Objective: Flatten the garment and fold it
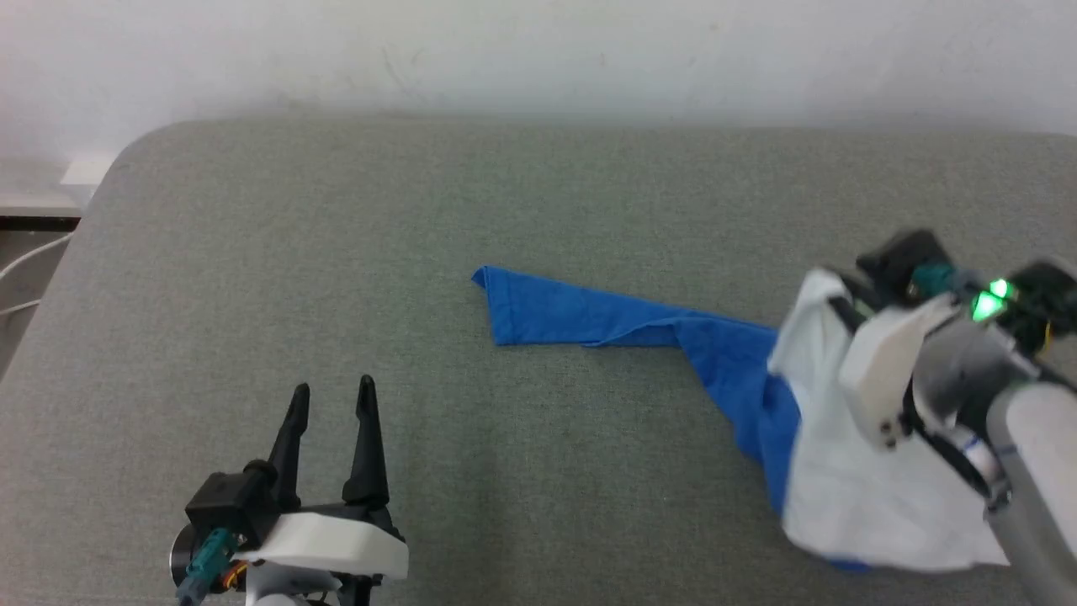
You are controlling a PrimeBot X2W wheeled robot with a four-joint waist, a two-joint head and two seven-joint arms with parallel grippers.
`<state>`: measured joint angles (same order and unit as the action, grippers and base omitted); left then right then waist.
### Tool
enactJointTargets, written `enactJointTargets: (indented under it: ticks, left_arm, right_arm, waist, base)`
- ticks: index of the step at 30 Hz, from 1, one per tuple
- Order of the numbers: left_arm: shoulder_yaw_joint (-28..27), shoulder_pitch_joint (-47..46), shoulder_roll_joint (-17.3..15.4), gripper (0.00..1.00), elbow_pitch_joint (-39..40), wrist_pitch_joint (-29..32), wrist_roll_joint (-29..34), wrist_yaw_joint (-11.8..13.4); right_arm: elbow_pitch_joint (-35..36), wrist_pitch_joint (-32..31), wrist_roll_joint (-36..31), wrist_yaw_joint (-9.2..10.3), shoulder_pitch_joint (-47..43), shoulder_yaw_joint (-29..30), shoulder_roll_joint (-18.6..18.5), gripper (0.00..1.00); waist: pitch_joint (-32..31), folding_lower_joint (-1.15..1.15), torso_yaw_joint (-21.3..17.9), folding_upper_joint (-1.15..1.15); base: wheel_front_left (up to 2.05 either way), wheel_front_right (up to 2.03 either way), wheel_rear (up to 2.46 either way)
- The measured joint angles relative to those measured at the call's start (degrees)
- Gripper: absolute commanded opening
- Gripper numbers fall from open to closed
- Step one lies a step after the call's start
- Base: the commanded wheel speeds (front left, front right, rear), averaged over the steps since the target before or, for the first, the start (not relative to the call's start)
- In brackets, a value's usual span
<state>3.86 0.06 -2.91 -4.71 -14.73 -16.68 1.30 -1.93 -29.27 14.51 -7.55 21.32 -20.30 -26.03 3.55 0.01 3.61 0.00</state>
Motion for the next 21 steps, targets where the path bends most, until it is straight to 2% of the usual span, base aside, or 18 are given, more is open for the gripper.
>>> enactJointTargets:
  ticks: [4, 8, 15, 21]
  left_arm:
    - [0.2, -0.5, 0.0, 1.0, 0.4, 0.0, 0.0, 0.0]
    - [0.5, -1.2, 0.0, 1.0, 0.5, 0.0, -0.1, 0.0]
    - [0.8, -1.6, 0.0, 1.0, 0.5, 0.0, -0.4, 0.1]
    - [0.5, -1.6, 0.0, 1.0, 0.3, 0.0, -0.3, 0.3]
  right_arm:
    - [-1.7, 7.2, -1.1, -0.01, 6.0, 4.2, 3.1, 0.0]
    - [-6.7, 10.0, -2.0, -0.05, 7.4, 14.8, 4.8, 0.0]
    - [-15.2, 11.9, -3.8, -0.04, -1.6, 37.8, 6.5, 0.0]
    - [-21.8, 13.1, -5.7, -0.04, -8.4, 52.6, 9.1, 0.0]
  waist:
    - [0.8, 0.0, -0.4, 0.0]
    - [1.9, 0.0, -0.9, 0.0]
    - [3.2, -0.01, -2.0, 0.0]
    - [3.5, -0.01, -3.4, 0.0]
  base:
    - [0.0, 0.0, 0.0]
    - [0.0, 0.0, 0.0]
    - [0.0, 0.0, 0.0]
    - [0.0, 0.0, 0.0]
